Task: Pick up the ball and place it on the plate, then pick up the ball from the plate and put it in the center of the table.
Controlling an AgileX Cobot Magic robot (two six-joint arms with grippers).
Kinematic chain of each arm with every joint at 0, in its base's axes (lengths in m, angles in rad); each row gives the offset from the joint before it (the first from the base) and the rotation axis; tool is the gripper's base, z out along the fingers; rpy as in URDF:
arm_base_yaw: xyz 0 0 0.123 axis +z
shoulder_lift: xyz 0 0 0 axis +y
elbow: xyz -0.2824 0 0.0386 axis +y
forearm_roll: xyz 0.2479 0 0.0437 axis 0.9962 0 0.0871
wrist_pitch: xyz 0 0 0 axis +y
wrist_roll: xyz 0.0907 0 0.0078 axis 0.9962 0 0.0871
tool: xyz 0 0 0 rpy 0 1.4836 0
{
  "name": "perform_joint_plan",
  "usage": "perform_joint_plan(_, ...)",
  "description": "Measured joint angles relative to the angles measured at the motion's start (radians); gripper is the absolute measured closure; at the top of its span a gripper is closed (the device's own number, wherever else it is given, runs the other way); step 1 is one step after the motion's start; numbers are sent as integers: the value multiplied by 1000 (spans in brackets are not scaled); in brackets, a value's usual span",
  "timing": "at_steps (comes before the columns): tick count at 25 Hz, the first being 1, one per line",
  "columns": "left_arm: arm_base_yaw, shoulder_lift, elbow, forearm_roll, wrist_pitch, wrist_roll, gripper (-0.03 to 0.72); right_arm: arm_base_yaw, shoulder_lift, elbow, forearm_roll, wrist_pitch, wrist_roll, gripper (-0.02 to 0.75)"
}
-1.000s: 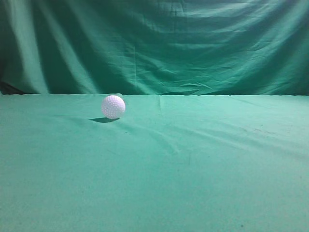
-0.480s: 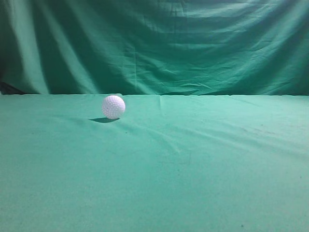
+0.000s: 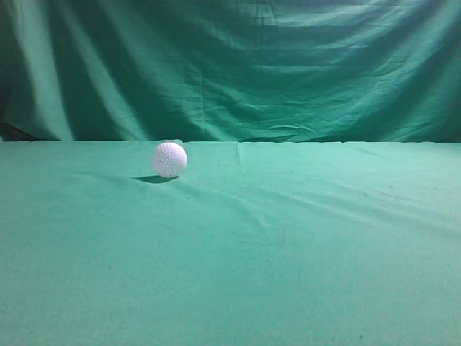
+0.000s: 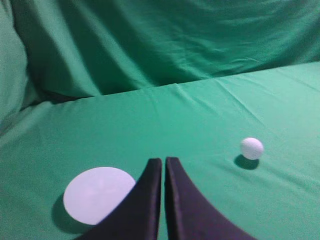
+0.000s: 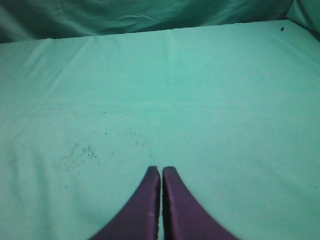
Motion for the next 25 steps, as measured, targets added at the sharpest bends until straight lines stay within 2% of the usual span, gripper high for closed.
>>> perform_joint_plan(2,17,-1,55,43,-36,-51,688,0,0,0,0,0,1,738)
perform_joint_plan(6,36,-2,167,84,-54,-82,688,0,0,0,0,0,-1,738)
perform_joint_plan(11,36,-2,280,94,-62,-106,688,0,0,0,0,0,-1,738)
perform_joint_plan(25,36,-2,284,94,-86,-108,688,0,0,0,0,0,-3,738)
